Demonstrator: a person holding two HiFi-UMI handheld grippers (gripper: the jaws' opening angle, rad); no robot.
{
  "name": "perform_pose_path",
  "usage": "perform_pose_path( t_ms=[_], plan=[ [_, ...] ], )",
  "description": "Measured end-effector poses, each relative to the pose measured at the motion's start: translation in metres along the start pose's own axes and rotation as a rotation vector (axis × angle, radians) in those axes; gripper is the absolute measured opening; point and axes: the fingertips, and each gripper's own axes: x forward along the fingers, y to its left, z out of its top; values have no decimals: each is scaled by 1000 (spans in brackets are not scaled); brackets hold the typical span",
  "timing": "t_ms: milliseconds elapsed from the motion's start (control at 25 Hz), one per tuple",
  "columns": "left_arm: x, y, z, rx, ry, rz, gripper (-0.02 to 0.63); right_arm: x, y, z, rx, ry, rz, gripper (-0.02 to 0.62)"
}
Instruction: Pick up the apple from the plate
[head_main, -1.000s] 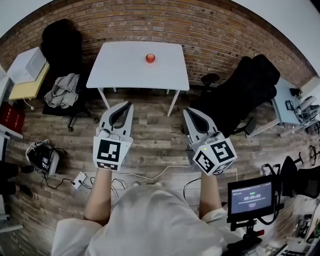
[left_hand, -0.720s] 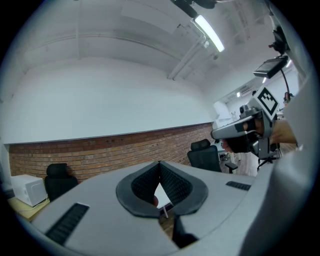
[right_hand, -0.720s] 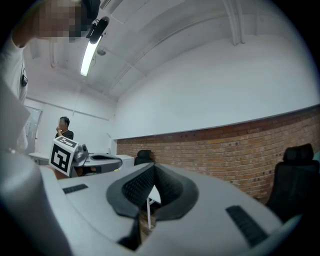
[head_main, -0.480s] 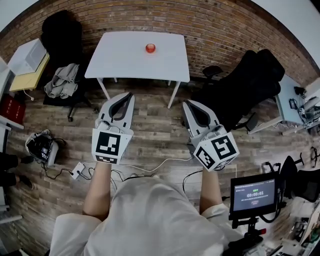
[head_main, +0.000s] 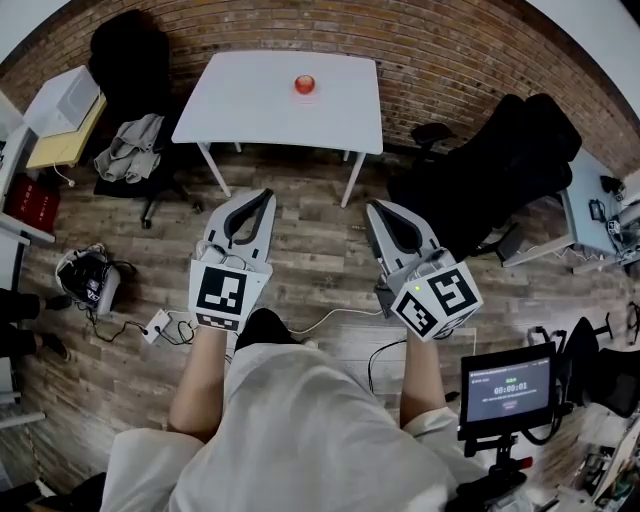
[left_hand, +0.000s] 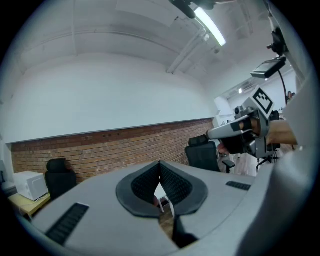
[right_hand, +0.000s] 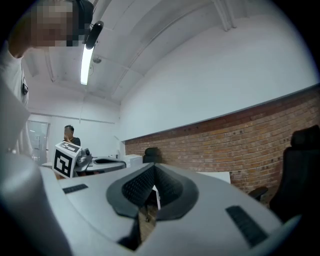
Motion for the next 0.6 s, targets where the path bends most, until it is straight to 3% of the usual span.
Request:
perform_pose_path(
  t_ms=[280, 600],
  plan=[
    [1, 0, 0, -8, -11, 4, 5, 1, 4, 0, -13, 4, 21, 3],
    [17, -3, -2, -14, -36, -23, 5, 0, -8, 0, -54, 0, -25, 3]
  ],
)
